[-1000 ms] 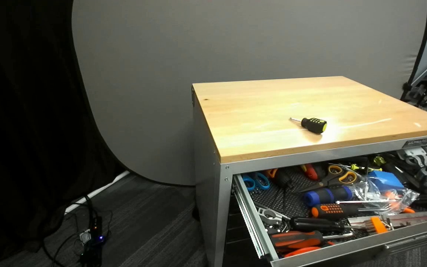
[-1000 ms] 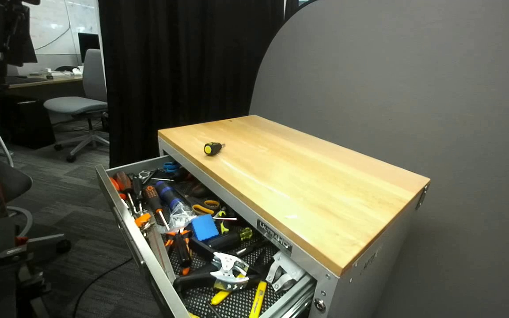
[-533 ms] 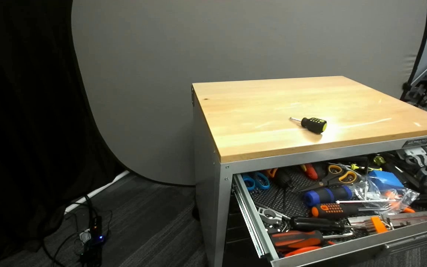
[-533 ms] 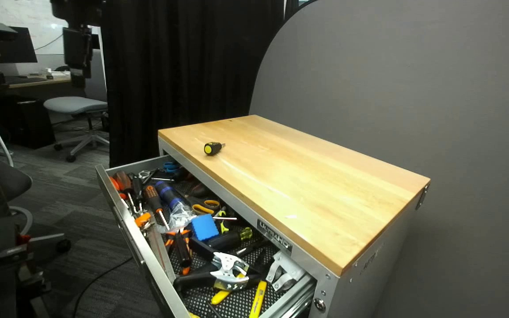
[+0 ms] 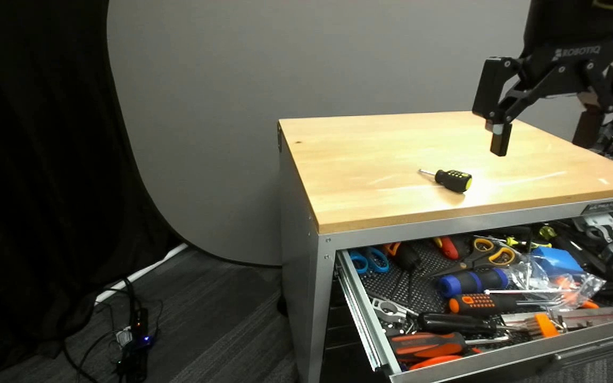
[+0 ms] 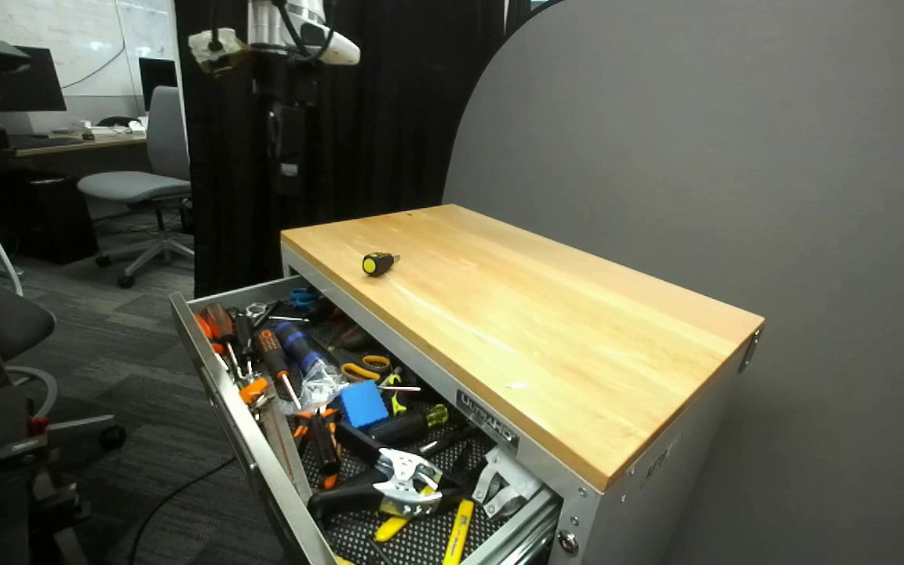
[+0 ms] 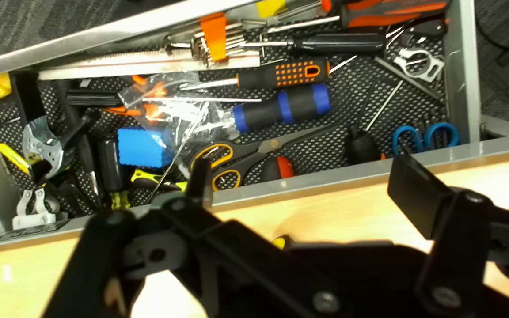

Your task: Put the screwdriver in the drawer and close it

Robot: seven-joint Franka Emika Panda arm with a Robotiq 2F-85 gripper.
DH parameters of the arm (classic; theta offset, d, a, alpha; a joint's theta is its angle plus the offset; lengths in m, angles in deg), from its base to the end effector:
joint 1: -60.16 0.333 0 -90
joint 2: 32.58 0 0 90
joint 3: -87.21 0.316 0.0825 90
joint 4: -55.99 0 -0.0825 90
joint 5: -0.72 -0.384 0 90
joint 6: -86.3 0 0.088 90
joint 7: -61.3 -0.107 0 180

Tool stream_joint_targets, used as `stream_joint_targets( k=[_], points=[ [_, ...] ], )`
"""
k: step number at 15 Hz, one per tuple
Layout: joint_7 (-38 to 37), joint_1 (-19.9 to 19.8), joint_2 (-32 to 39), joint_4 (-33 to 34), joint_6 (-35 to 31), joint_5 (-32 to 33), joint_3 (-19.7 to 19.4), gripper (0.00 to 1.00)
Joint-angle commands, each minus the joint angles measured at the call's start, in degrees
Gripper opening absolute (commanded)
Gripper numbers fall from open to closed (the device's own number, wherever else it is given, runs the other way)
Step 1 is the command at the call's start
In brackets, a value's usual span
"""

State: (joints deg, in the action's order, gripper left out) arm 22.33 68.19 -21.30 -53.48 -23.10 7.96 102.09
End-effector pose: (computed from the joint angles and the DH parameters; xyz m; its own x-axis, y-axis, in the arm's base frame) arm 0.5399 0.2126 0.3828 0.9662 -0.2326 -0.1111 -0.2128 -0.9630 0.1654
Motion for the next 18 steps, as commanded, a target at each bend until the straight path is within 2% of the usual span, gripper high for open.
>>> stream_joint_targets(
  k=[1,5,9,11,18],
  points=[
    [3.17,3.17,11.15,14.18,6.05,1.27,-3.8,1.0],
    [4.38,6.22,20.69,25.53,7.85,0.39,-6.74,1.0],
    [4.88,8.78,27.7,33.99,9.36,0.2,-9.06,1.0],
    [5.68,10.0,30.32,37.87,12.33,1.0,-10.19,1.0],
    [10.94,10.01,37.17,48.64,21.14,0.32,-12.53,1.0]
  ],
)
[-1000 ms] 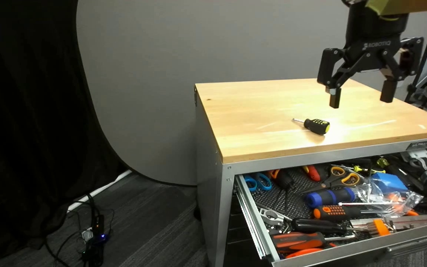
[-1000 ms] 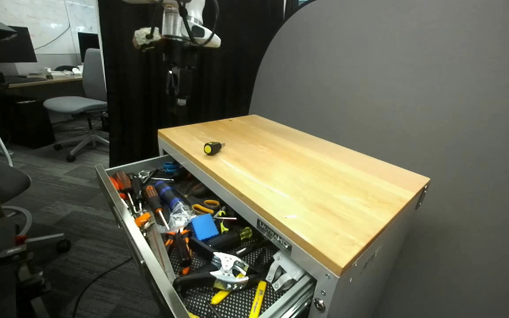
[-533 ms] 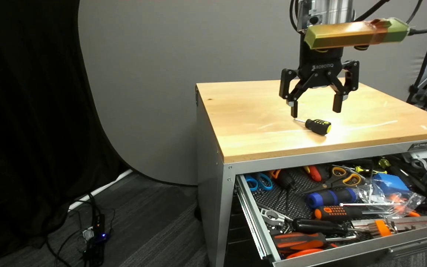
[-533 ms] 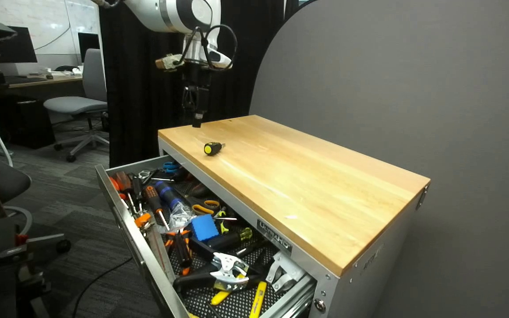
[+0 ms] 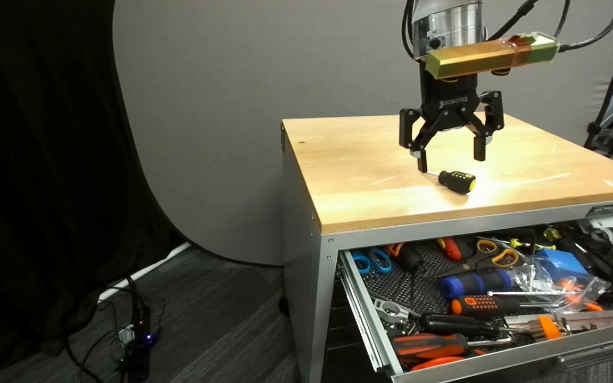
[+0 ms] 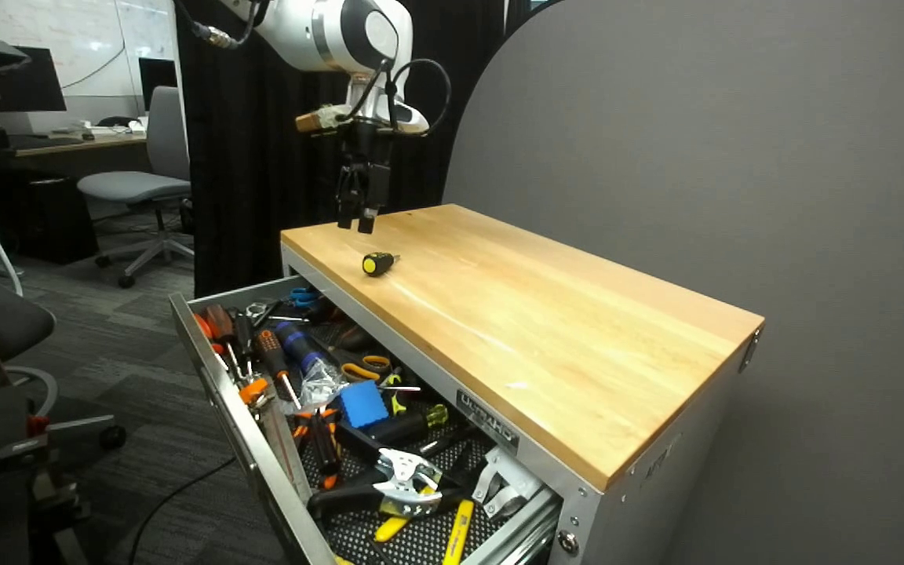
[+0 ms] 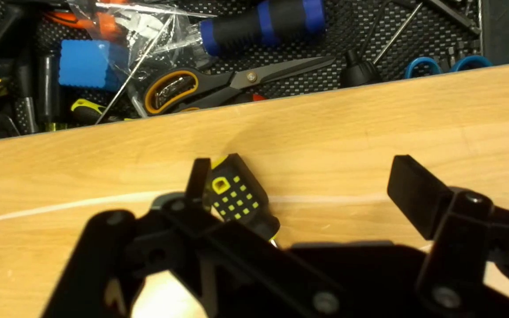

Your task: Put the screwdriver in the drawer and close it

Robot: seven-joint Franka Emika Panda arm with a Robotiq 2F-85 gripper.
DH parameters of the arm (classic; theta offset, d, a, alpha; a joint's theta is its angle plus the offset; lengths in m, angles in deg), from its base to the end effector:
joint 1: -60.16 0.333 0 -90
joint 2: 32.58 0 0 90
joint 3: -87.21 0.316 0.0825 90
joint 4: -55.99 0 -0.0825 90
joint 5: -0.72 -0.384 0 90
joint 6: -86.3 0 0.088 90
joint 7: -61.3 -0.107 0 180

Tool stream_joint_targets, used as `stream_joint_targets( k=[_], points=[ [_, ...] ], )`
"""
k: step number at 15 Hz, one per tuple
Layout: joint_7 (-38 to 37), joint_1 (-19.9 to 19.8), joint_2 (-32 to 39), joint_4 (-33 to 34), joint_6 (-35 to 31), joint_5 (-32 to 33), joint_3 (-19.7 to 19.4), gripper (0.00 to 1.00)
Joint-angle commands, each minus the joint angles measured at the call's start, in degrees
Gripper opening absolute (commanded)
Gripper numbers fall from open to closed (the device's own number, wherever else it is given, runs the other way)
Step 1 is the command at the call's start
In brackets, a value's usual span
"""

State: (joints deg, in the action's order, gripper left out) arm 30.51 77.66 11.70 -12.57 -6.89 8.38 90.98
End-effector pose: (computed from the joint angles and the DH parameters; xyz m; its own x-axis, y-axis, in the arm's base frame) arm 0.6732 0.2349 0.2993 0.9534 -0.1714 -0.2482 -0.1115 -0.9649 0.2379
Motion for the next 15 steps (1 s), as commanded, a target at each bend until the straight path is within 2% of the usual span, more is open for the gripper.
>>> stream_joint_targets(
  k=[1,4,5,11,15],
  points=[
    [3.25,0.44,5.08,9.11,5.82,-0.14,-1.74,1.0],
    [3.04,0.34,7.12,12.46,7.29,-1.1,-2.19,1.0],
    [2.44,-0.16,4.32,6.51,4.03,-0.09,-1.46,1.0],
    [3.1,-0.39,6.78,10.16,3.93,0.03,-1.51,1.0],
    [4.05,0.38,9.11,13.19,4.61,0.33,-3.1,1.0]
  ],
)
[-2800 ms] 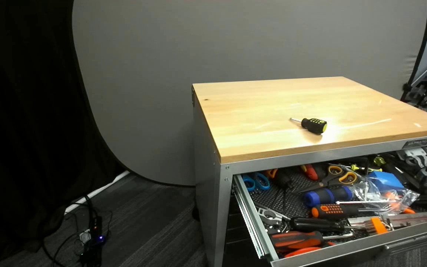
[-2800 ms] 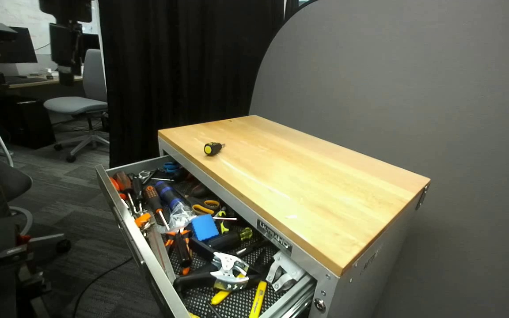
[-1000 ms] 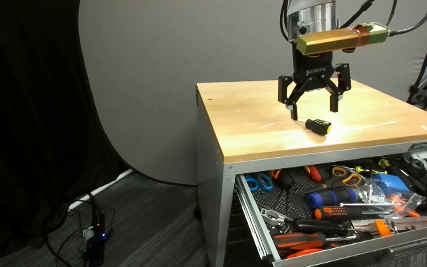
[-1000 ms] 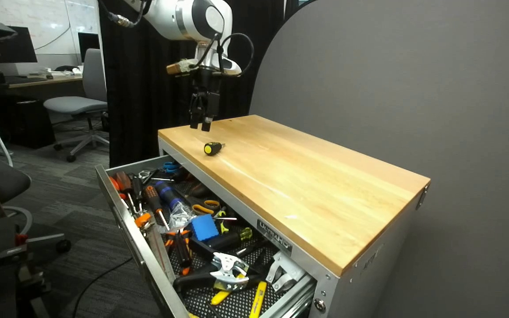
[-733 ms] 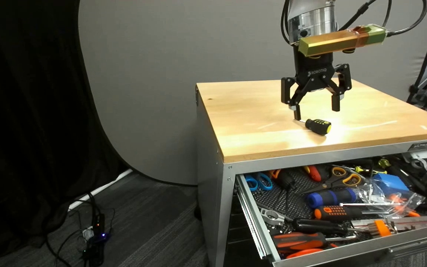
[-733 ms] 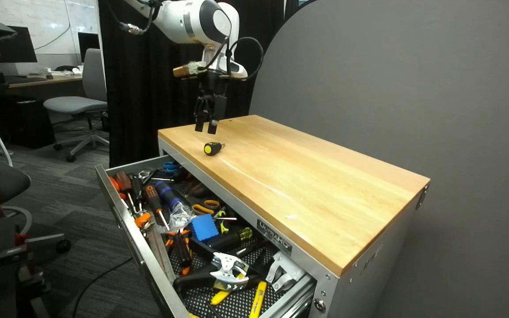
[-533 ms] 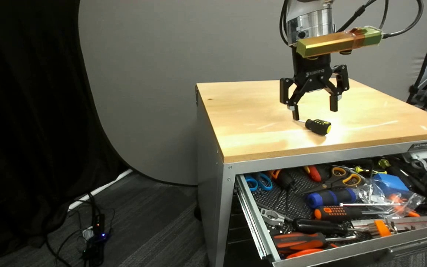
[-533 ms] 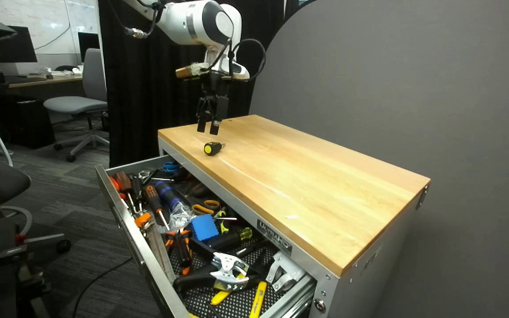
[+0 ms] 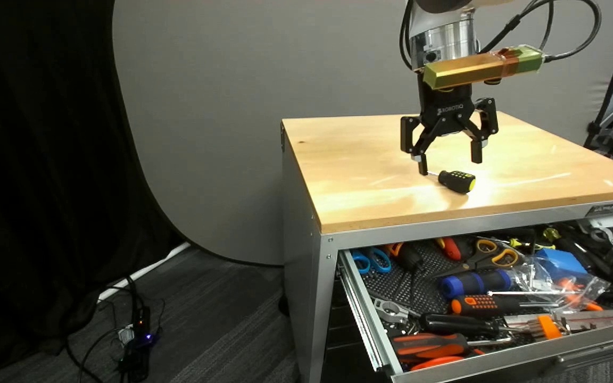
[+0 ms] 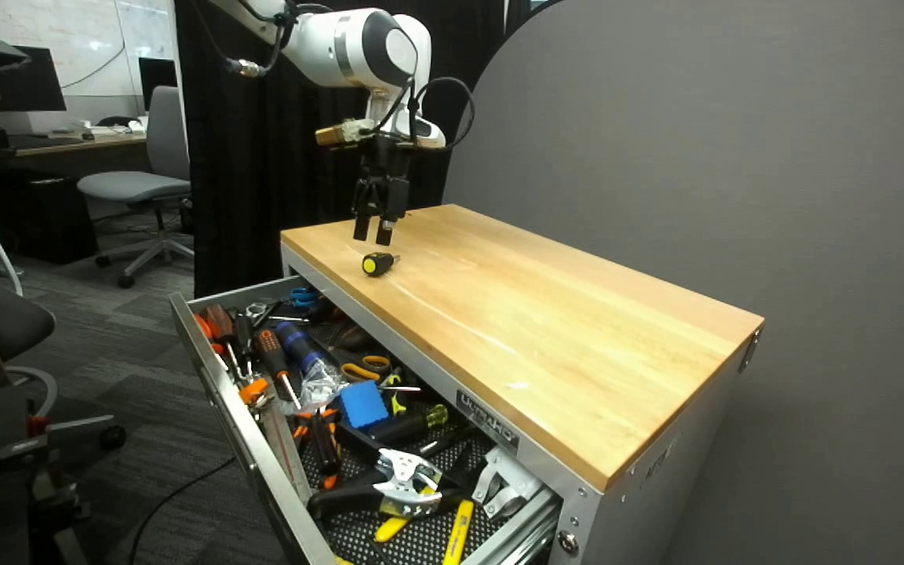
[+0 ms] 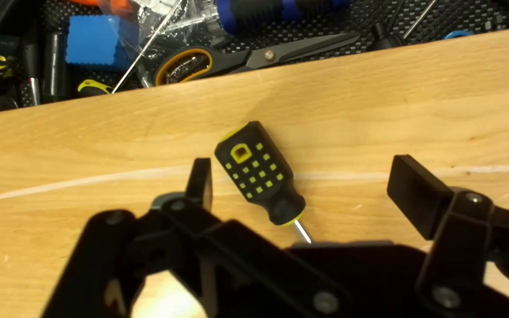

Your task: Put the screwdriver in the drawer and close it

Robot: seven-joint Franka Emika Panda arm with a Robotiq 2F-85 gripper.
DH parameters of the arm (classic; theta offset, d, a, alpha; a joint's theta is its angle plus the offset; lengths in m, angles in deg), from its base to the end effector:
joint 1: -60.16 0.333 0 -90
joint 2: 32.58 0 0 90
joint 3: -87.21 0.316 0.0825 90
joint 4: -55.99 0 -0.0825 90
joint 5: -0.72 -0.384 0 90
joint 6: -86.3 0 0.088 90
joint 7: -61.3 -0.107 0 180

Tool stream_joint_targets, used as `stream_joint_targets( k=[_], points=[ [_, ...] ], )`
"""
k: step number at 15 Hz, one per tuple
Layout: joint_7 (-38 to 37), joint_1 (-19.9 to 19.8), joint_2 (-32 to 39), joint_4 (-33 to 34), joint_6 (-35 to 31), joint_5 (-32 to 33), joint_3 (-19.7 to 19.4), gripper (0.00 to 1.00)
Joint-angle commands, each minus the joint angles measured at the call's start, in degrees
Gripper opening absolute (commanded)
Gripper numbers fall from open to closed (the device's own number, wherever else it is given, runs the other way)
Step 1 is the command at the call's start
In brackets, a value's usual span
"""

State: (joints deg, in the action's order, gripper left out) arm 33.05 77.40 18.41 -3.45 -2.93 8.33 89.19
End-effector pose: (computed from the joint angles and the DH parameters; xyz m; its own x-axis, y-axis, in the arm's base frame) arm 0.6963 0.2192 0.2802 0.9467 -0.1723 -0.2720 -0.1011 -0.9612 0.2568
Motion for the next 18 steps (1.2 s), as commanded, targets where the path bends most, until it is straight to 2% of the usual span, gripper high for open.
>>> stream_joint_targets(
  k=[1,2,4,7,11,14,18],
  points=[
    [1.61,0.56,2.85,4.59,0.63,0.39,-1.5,0.99],
    [1.99,0.41,3.32,5.38,1.01,0.45,-1.72,0.74],
    [3.19,-0.02,4.09,6.22,1.73,-0.03,-1.74,0.7],
    [4.99,-0.71,5.38,6.9,3.05,-0.77,-1.49,0.43],
    [6.72,-1.9,4.61,5.39,5.02,-1.95,-0.44,0.15],
    [3.76,-2.29,1.76,1.82,5.73,-2.47,-1.16,0.16],
    [-0.41,-3.71,-4.62,-6.48,2.9,-2.51,-1.63,0.16]
  ],
)
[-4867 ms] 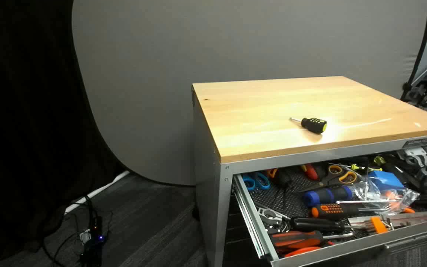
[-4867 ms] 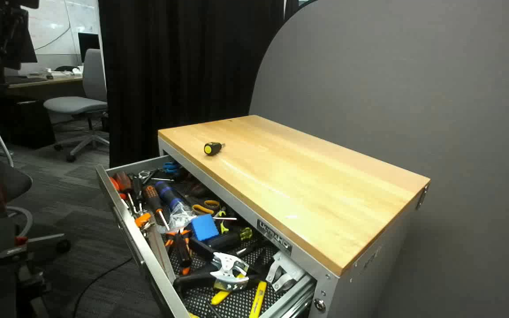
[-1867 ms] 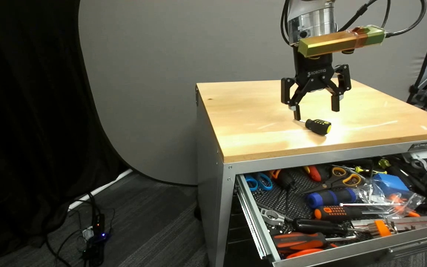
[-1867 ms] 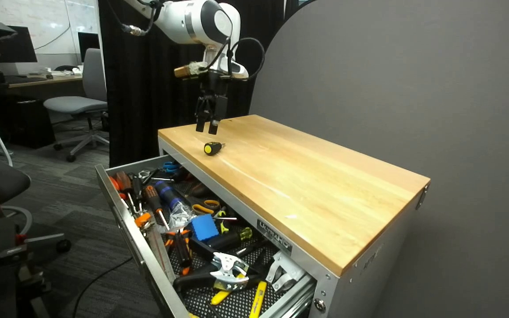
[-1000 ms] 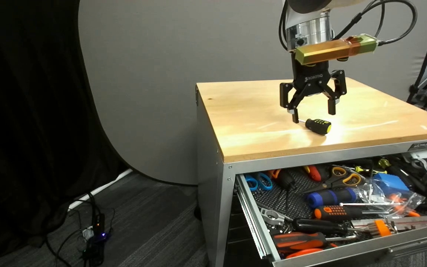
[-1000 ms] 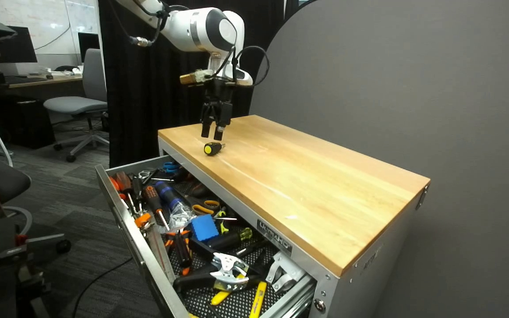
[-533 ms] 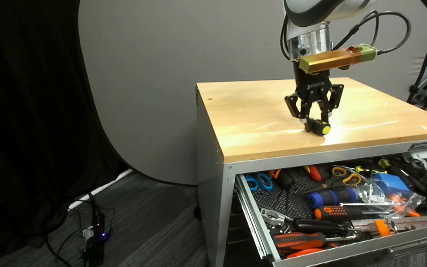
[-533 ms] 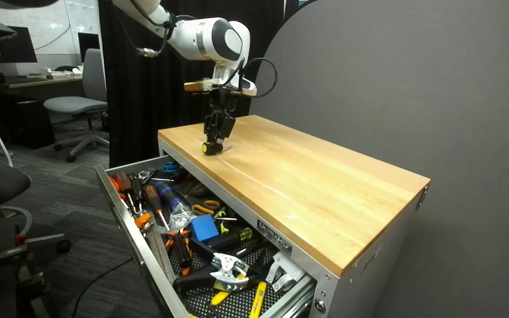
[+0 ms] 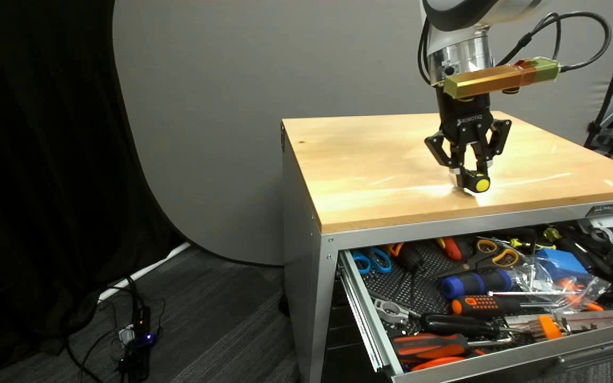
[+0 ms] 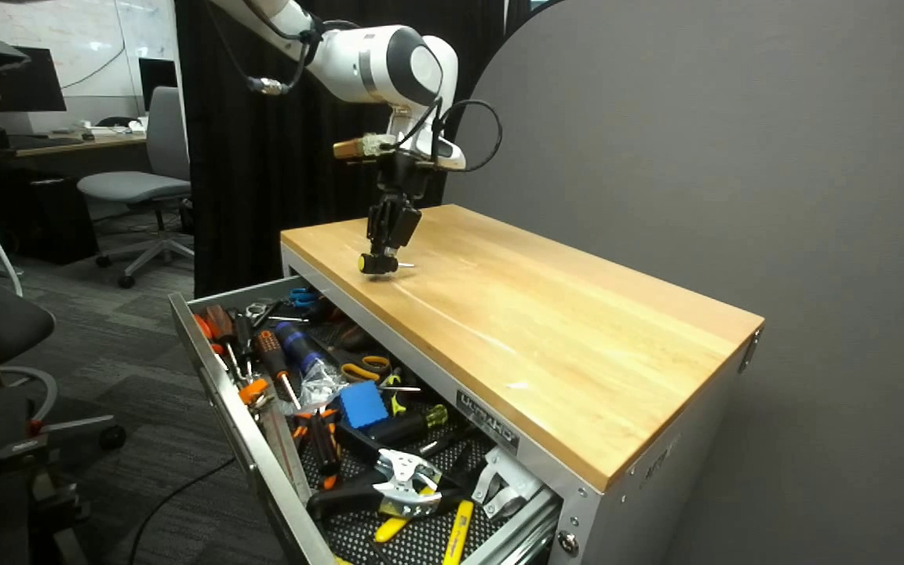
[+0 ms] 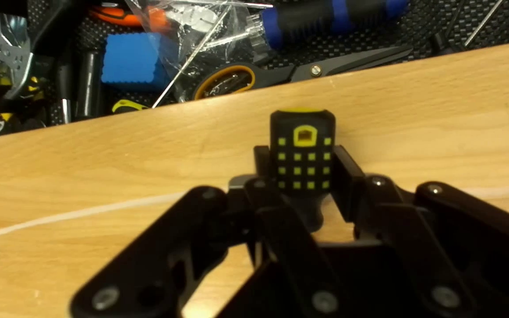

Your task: Put the screwdriver in the drawer and close it

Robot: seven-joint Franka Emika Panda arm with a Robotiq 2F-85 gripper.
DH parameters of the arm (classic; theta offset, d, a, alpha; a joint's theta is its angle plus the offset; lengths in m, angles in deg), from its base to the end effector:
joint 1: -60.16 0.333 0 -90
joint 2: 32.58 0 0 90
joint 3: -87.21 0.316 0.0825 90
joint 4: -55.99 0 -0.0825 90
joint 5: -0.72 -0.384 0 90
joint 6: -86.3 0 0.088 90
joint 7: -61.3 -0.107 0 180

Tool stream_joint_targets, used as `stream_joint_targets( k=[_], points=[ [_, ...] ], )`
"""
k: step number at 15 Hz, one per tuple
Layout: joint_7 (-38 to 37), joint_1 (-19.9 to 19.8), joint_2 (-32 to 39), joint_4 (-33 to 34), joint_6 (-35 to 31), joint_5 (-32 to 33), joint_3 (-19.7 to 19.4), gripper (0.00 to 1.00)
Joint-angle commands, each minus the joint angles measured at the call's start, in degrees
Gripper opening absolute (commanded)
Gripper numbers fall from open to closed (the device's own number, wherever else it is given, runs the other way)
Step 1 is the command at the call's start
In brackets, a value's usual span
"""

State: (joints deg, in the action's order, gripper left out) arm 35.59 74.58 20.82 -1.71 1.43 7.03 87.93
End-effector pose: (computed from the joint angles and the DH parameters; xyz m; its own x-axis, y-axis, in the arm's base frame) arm 0.7016 0.1738 0.2596 0.9099 -0.2103 -0.3577 -0.1126 -0.9549 0.2749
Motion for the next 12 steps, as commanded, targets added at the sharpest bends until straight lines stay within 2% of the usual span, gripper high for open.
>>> stream_joint_targets(
  k=[1,6,12],
  points=[
    [-4.58,-1.32,-9.21,-11.34,-2.88,-1.29,-0.49,0.15],
    [-15.38,-2.23,-16.42,-24.31,-9.26,-4.64,-2.06,0.15],
    [-24.94,-2.49,-24.42,-41.26,-18.33,-8.09,-2.32,0.16]
  ],
)
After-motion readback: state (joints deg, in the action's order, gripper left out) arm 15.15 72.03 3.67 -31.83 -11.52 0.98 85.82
